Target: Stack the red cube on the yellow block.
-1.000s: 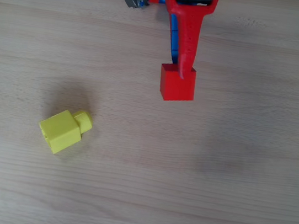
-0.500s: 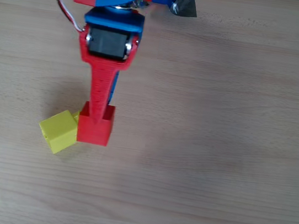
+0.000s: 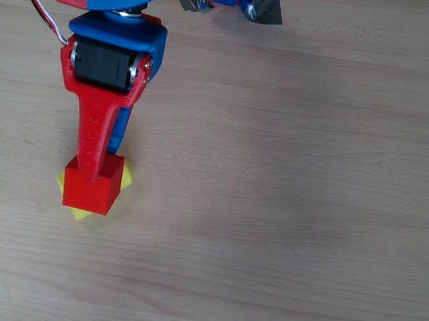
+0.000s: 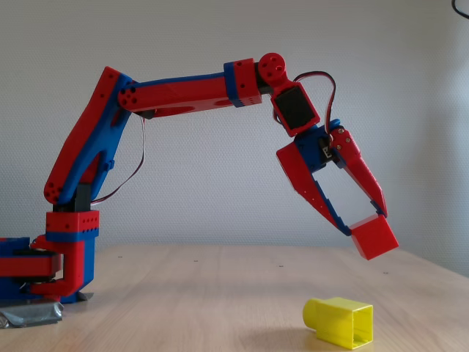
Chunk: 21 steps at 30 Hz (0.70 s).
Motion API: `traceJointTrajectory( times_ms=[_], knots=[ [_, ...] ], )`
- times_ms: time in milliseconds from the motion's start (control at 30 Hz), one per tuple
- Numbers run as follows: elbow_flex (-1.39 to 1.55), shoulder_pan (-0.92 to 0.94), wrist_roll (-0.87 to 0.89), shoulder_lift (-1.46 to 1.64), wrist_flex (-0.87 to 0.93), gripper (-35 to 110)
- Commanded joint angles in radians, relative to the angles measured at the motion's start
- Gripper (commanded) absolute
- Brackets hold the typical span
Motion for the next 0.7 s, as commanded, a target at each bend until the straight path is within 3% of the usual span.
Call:
traceJointTrajectory(
  times_ms=[0,667],
  knots=[
    [-0.087,0.037,-0.012,0.057,0.000,0],
    [0.247,0.115,-0.011,0.298,-0.049,0]
  ],
)
